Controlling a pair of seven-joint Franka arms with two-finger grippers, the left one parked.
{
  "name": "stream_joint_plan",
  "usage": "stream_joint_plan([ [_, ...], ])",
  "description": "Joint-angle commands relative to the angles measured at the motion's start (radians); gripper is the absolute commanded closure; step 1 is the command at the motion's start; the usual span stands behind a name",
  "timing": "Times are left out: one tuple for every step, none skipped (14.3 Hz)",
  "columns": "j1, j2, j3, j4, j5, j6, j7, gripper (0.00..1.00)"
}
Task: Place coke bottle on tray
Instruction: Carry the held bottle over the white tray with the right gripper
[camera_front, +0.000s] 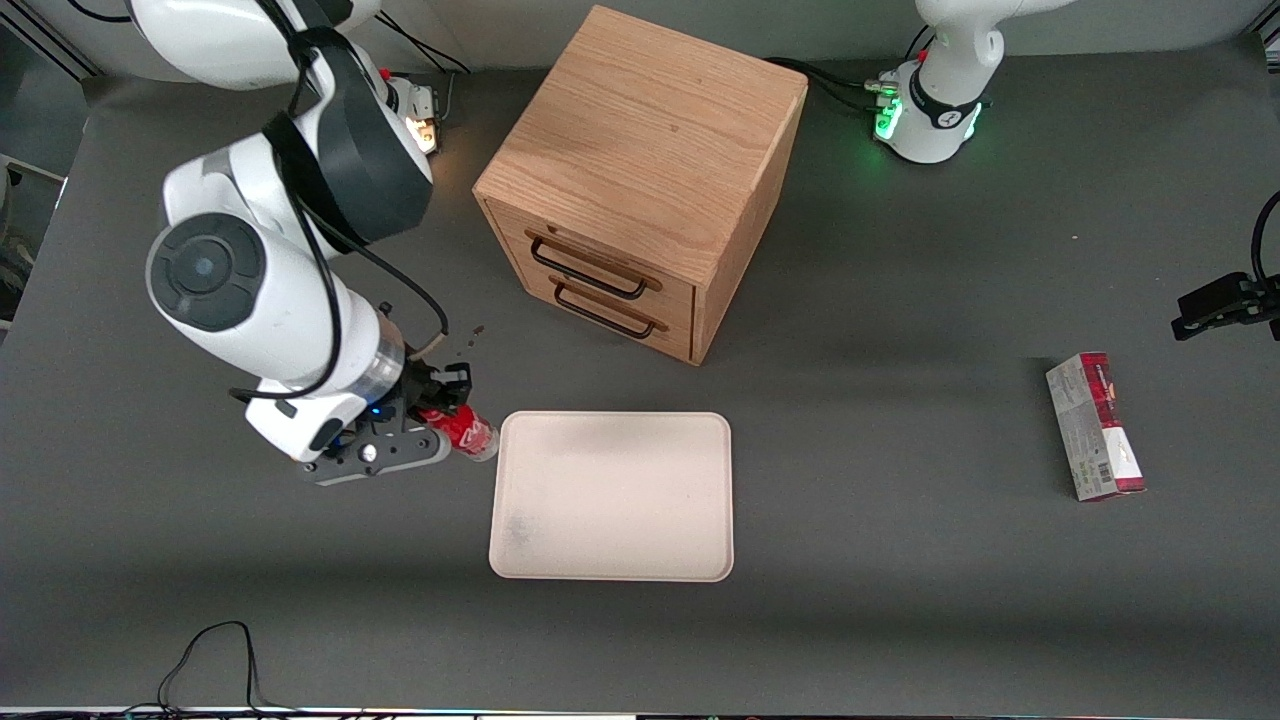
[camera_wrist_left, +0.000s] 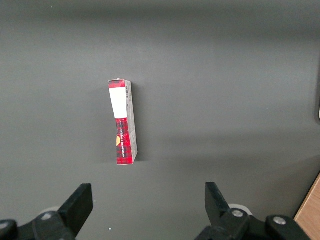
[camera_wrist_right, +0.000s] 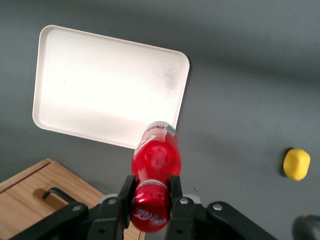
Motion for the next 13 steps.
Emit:
stream_joint_plan([
  [0.006, 0.073, -0.006, 0.085, -0.014, 0.048, 0.014, 1.0],
  [0.006, 0.093, -0.006, 0.089, -0.014, 0.071, 0.014, 1.0],
  [0.006, 0.103, -0.006, 0.091, -0.014, 0.09, 0.014, 1.0],
  [0.006, 0.114, -0.007, 0.091, -0.017, 0.104, 0.013, 1.0],
  [0.004, 0.125, -0.01, 0.089, -0.028, 0.116, 0.01, 1.0],
  [0.001, 0.145, -0.012, 0.088, -0.037, 0.137, 0.007, 1.0],
  [0.001, 0.172, -0.012, 0.088, -0.04, 0.157, 0.007, 1.0],
  [0.001, 0.192, -0.012, 0.088, -0.04, 0.165, 0.007, 1.0],
  [0.001, 0.211, -0.01, 0.088, -0.042, 0.171, 0.007, 1.0],
  [0.001, 0.225, -0.01, 0.088, -0.042, 0.179, 0.007, 1.0],
  [0.0, 0.231, -0.006, 0.088, -0.042, 0.199, 0.007, 1.0],
  [0.0, 0.243, -0.006, 0.088, -0.042, 0.216, 0.007, 1.0],
  [0.0, 0.258, -0.006, 0.088, -0.042, 0.233, 0.007, 1.0],
])
